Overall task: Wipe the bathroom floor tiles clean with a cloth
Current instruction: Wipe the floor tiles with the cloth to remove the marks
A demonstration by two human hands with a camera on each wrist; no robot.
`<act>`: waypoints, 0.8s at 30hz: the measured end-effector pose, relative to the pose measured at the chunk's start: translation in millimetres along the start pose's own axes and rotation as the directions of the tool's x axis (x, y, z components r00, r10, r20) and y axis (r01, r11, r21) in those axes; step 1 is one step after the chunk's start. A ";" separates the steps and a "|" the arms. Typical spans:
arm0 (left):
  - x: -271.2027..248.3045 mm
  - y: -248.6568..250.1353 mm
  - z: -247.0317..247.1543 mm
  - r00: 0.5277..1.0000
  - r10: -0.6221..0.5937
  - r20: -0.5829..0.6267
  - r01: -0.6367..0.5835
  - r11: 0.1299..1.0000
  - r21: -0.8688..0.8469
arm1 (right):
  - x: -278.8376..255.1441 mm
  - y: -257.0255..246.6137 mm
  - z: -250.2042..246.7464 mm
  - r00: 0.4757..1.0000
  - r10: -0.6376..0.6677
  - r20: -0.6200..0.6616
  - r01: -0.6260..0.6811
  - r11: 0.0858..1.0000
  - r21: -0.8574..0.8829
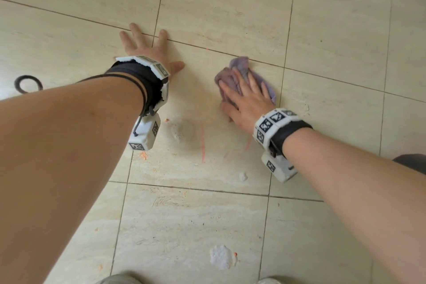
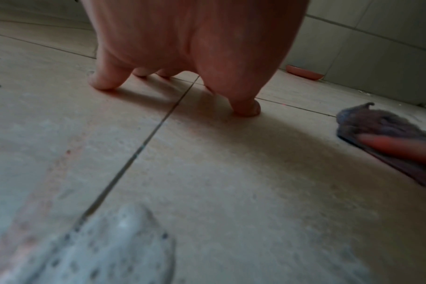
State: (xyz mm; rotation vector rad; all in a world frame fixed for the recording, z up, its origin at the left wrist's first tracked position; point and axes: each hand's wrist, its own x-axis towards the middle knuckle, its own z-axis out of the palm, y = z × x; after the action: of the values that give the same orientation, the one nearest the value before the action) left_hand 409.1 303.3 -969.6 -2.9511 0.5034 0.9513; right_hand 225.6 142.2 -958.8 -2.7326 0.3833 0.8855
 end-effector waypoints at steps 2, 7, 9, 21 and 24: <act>1.1 0.4 0.9 1.000 0.003 -0.004 -0.003 1.000 0.004 | 13.4 -13.8 -1.2 0.997 0.078 -0.029 -0.075 0.993 0.086; -0.1 3.0 -2.0 1.000 -0.017 0.006 0.017 1.000 0.007 | 16.4 -43.5 1.7 0.996 0.045 -0.077 -0.035 0.991 0.128; -1.1 4.3 -3.1 1.000 -0.012 0.002 0.012 1.000 0.011 | 7.0 -44.2 9.9 0.997 -0.007 -0.082 0.012 0.998 0.069; 2.4 2.3 -2.0 1.000 -0.007 -0.014 0.008 0.999 0.050 | -27.2 -27.7 32.8 0.999 0.017 -0.031 -0.016 0.999 0.028; -1.4 13.0 3.0 1.000 -0.003 -0.001 0.003 0.999 0.041 | -45.8 -5.4 38.8 0.996 0.089 -0.005 -0.088 0.995 0.048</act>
State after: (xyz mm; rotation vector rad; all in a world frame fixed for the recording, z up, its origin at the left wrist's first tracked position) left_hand 402.4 291.6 -970.0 -2.9147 0.5117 0.9281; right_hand 170.8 167.0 -961.0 -2.6939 0.5238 0.8766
